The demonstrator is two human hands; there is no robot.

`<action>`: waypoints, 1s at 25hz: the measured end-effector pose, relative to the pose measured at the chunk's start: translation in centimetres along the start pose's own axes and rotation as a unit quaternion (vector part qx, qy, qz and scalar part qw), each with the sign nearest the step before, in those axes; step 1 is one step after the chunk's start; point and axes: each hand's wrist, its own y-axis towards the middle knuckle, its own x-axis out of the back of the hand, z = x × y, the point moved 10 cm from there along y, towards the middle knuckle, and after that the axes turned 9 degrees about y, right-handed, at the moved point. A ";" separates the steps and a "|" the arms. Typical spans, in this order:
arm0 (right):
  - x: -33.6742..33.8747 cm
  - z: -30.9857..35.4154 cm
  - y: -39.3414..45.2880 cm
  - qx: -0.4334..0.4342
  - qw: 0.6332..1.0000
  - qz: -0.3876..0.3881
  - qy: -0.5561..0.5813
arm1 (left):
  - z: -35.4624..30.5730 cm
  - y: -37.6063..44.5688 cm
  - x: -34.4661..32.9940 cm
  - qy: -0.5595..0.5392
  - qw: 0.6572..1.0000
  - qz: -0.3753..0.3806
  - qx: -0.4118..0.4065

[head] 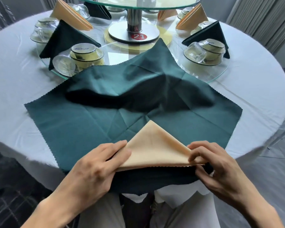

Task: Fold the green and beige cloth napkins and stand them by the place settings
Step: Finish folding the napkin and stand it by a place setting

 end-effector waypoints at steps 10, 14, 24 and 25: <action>-7.9 4.7 4.3 -0.044 0.981 -0.039 -0.186 | -2.9 2.7 -3.0 -0.027 0.996 0.036 0.081; -5.7 -1.2 0.7 -0.108 0.959 -0.029 -0.260 | -0.7 -0.1 -3.1 -0.012 0.996 0.030 0.082; -1.9 3.7 -0.4 -0.045 0.958 -0.233 -0.159 | 2.2 4.7 -4.0 -0.219 0.925 0.201 0.236; -2.2 5.0 -0.2 -0.033 0.963 -0.228 -0.139 | 1.9 5.0 -3.8 -0.271 0.906 0.216 0.241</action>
